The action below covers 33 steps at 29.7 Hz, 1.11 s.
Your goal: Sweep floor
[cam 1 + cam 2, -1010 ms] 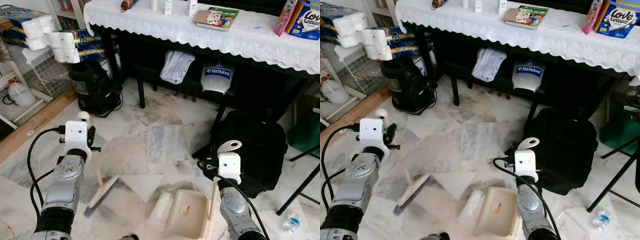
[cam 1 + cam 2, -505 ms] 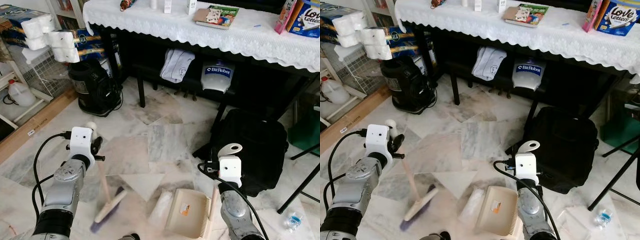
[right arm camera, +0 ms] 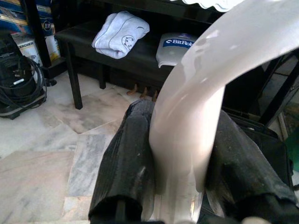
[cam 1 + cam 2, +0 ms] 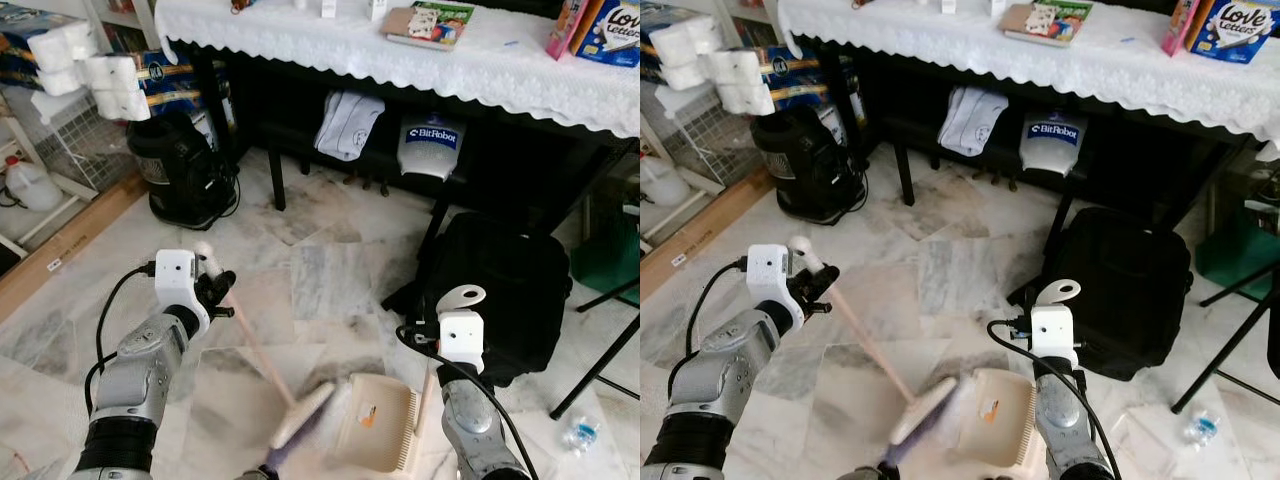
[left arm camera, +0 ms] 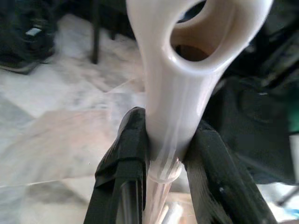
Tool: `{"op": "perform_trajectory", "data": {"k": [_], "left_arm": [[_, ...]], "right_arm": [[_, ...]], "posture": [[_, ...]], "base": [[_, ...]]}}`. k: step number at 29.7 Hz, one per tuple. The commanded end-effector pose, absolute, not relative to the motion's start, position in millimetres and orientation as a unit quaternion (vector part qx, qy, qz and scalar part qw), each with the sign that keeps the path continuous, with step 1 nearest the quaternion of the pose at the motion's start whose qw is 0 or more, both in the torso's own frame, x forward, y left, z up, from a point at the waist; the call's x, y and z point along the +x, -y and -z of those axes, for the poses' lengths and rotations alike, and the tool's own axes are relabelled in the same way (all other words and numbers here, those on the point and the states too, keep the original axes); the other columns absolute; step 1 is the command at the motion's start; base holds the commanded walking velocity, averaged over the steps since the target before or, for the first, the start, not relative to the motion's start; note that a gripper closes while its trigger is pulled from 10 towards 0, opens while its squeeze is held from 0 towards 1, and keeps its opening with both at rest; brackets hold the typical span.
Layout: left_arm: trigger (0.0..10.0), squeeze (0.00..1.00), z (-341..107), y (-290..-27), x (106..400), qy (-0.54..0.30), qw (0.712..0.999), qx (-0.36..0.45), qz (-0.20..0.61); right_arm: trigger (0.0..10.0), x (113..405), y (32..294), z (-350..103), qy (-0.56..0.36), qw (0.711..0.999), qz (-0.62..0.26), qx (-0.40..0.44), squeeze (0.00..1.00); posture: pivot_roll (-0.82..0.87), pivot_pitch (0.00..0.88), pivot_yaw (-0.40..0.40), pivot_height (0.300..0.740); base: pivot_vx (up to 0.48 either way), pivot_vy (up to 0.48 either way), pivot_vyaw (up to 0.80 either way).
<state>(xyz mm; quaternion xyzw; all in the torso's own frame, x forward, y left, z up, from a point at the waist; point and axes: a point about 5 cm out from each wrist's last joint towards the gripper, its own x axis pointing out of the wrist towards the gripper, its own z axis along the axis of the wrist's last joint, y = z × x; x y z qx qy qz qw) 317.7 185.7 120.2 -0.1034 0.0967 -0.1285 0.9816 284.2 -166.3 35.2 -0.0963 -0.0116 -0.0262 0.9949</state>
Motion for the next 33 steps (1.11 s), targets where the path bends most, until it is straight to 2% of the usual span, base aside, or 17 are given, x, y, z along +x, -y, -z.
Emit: {"op": "perform_trajectory", "data": {"k": [1, 9, 23, 27, 33], "left_arm": [[10.0, 0.00, -130.0, -184.6, 317.2, -0.084, 0.978, -0.123, 0.147], [10.0, 0.00, -144.6, -181.7, 318.4, -0.078, 0.969, -0.143, 0.187], [10.0, 0.00, -163.8, -186.7, 331.5, -0.045, 0.974, -0.130, 0.183], [10.0, 0.00, -171.9, -195.3, 336.8, -0.019, 0.980, -0.123, 0.157], [10.0, 0.00, -181.0, -212.8, 345.4, 0.023, 0.994, -0.081, 0.071]], "right_arm": [[10.0, 277.5, 167.6, -24.0, -0.020, 0.994, 0.021, -0.104, 0.00], [10.0, 284.5, 168.2, -29.6, -0.013, 0.994, 0.024, -0.103, 0.00], [10.0, 305.2, 168.3, -48.7, 0.013, 0.994, 0.031, -0.102, 0.00], [10.0, 311.1, 166.4, -52.9, 0.015, 0.994, 0.032, -0.101, 0.00], [10.0, 315.7, 164.5, -57.2, 0.022, 0.994, 0.035, -0.098, 0.00]], "posture": [[0.06, 0.187, 0.024, 0.740], [0.06, 0.169, 0.024, 0.740], [0.08, 0.083, 0.020, 0.740], [0.09, 0.053, 0.024, 0.740], [0.09, 0.019, 0.033, 0.740]], "base": [[0.000, 0.000, 0.00], [0.000, 0.000, 0.00], [0.000, 0.000, 0.00], [0.000, 0.000, 0.00], [0.000, 0.000, 0.00]]}}
